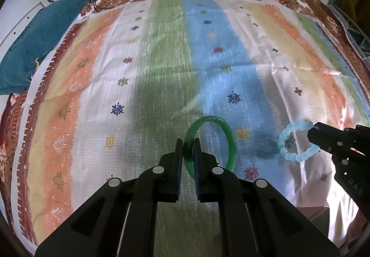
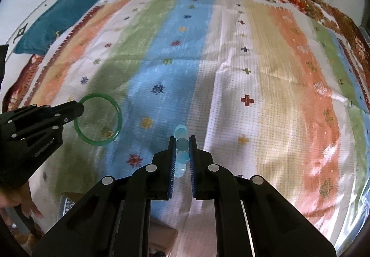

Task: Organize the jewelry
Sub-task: 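Close left gripper on green bangle while right gripper grasps light-blue bead bracelet, then carry green bangle with left gripper while right gripper carries light-blue bracelet to tin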

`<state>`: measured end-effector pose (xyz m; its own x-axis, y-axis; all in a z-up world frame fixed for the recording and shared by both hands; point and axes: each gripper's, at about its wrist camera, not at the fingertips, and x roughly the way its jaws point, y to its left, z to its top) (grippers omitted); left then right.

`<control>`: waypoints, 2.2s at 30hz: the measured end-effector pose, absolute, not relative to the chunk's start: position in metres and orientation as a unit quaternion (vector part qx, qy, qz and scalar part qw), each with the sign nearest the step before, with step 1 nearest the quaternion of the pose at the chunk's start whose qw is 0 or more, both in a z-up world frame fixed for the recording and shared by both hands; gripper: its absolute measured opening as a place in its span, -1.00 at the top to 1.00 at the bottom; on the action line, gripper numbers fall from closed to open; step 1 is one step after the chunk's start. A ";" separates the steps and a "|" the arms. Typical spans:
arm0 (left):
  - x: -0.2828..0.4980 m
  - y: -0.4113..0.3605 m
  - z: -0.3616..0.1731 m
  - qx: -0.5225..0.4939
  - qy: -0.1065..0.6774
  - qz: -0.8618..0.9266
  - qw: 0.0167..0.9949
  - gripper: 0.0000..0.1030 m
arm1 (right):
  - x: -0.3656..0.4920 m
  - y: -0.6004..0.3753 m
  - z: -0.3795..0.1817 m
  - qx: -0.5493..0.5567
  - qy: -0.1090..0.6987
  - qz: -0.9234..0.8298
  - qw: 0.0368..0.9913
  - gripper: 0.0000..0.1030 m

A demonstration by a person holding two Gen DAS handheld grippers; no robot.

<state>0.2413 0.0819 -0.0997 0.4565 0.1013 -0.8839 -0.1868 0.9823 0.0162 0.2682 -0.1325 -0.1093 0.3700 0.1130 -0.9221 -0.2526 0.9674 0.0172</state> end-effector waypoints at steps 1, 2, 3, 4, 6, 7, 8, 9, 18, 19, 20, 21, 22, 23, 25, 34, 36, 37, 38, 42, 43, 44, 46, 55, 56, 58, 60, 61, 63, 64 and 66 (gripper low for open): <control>0.240 0.080 -0.097 -0.040 0.512 0.085 0.854 0.84 | 0.266 -0.131 -0.107 -0.065 0.548 0.112 0.827 0.77; 0.237 0.079 -0.093 -0.039 0.509 0.085 0.856 0.84 | 0.264 -0.131 -0.105 -0.066 0.546 0.112 0.828 0.77; 0.236 0.077 -0.091 -0.039 0.507 0.084 0.857 0.83 | 0.263 -0.131 -0.104 -0.067 0.545 0.112 0.829 0.77; 0.235 0.076 -0.089 -0.039 0.505 0.083 0.858 0.83 | 0.262 -0.131 -0.102 -0.066 0.543 0.111 0.829 0.77; 0.231 0.074 -0.083 -0.040 0.500 0.083 0.861 0.83 | 0.259 -0.134 -0.099 -0.062 0.542 0.112 0.831 0.77; 0.231 0.074 -0.081 -0.039 0.499 0.083 0.862 0.83 | 0.258 -0.135 -0.098 -0.060 0.541 0.111 0.831 0.77; 0.229 0.073 -0.078 -0.039 0.496 0.084 0.863 0.83 | 0.256 -0.137 -0.096 -0.057 0.540 0.111 0.832 0.77; 0.227 0.073 -0.075 -0.040 0.493 0.086 0.865 0.83 | 0.255 -0.139 -0.095 -0.054 0.540 0.110 0.833 0.77; 0.216 0.072 -0.060 -0.045 0.479 0.096 0.871 0.82 | 0.246 -0.149 -0.084 -0.032 0.532 0.109 0.839 0.77; 0.215 0.072 -0.060 -0.045 0.479 0.095 0.871 0.82 | 0.244 -0.149 -0.083 -0.032 0.531 0.111 0.839 0.77; 0.213 0.071 -0.059 -0.045 0.478 0.095 0.872 0.82 | 0.243 -0.148 -0.082 -0.032 0.531 0.112 0.839 0.77; 0.211 0.069 -0.057 -0.042 0.476 0.096 0.873 0.82 | 0.243 -0.148 -0.081 -0.032 0.530 0.113 0.840 0.77; 0.209 0.067 -0.056 -0.038 0.475 0.096 0.874 0.82 | 0.241 -0.147 -0.081 -0.032 0.529 0.115 0.840 0.77; 0.207 0.066 -0.054 -0.036 0.473 0.096 0.875 0.82 | 0.240 -0.146 -0.080 -0.033 0.529 0.116 0.840 0.77; 0.204 0.062 -0.051 -0.031 0.470 0.094 0.877 0.82 | 0.237 -0.145 -0.077 -0.037 0.525 0.117 0.842 0.77; 0.185 0.046 -0.034 -0.024 0.451 0.081 0.889 0.82 | 0.217 -0.139 -0.064 -0.044 0.510 0.127 0.849 0.77; 0.181 0.044 -0.034 -0.020 0.450 0.079 0.889 0.82 | 0.211 -0.137 -0.061 -0.047 0.506 0.129 0.852 0.77; 0.178 0.042 -0.035 -0.019 0.450 0.079 0.889 0.82 | 0.208 -0.136 -0.058 -0.046 0.502 0.131 0.853 0.77; 0.176 0.040 -0.035 -0.019 0.451 0.078 0.889 0.82 | 0.205 -0.134 -0.056 -0.047 0.499 0.134 0.855 0.77; 0.168 0.033 -0.033 -0.017 0.450 0.069 0.890 0.82 | 0.194 -0.130 -0.050 -0.055 0.490 0.140 0.859 0.77; 0.166 0.031 -0.032 -0.016 0.448 0.068 0.891 0.82 | 0.192 -0.130 -0.049 -0.055 0.489 0.141 0.859 0.77; 0.165 0.030 -0.031 -0.015 0.446 0.068 0.892 0.82 | 0.190 -0.130 -0.048 -0.054 0.488 0.143 0.859 0.77; 0.159 0.026 -0.028 -0.015 0.442 0.064 0.894 0.82 | 0.186 -0.129 -0.046 -0.053 0.486 0.147 0.860 0.77; 0.142 0.019 -0.033 -0.018 0.447 0.058 0.892 0.82 | 0.170 -0.124 -0.038 -0.076 0.465 0.161 0.867 0.77; 0.140 0.019 -0.033 -0.019 0.447 0.058 0.892 0.82 | 0.168 -0.123 -0.037 -0.077 0.464 0.163 0.867 0.77; 0.136 0.018 -0.031 -0.023 0.444 0.058 0.894 0.82 | 0.164 -0.123 -0.036 -0.076 0.463 0.168 0.867 0.76; 0.132 0.017 -0.030 -0.022 0.441 0.058 0.895 0.82 | 0.160 -0.122 -0.035 -0.076 0.459 0.171 0.868 0.77; 0.130 0.015 -0.029 -0.021 0.440 0.058 0.896 0.82 | 0.158 -0.123 -0.033 -0.073 0.458 0.175 0.868 0.77; 0.124 0.012 -0.028 -0.019 0.437 0.055 0.897 0.82 | 0.154 -0.124 -0.031 -0.069 0.456 0.179 0.869 0.76; 0.122 0.011 -0.028 -0.019 0.437 0.053 0.898 0.82 | 0.152 -0.124 -0.030 -0.068 0.456 0.180 0.869 0.76; 0.117 0.008 -0.027 -0.019 0.435 0.048 0.899 0.82 | 0.149 -0.125 -0.031 -0.063 0.458 0.180 0.868 0.77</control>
<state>0.1172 0.0080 -0.0270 0.6172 0.0687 -0.7838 -0.1026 0.9947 0.0064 0.1491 -0.1253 -0.0308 0.5165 0.2541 -0.8177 -0.3701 0.9274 0.0544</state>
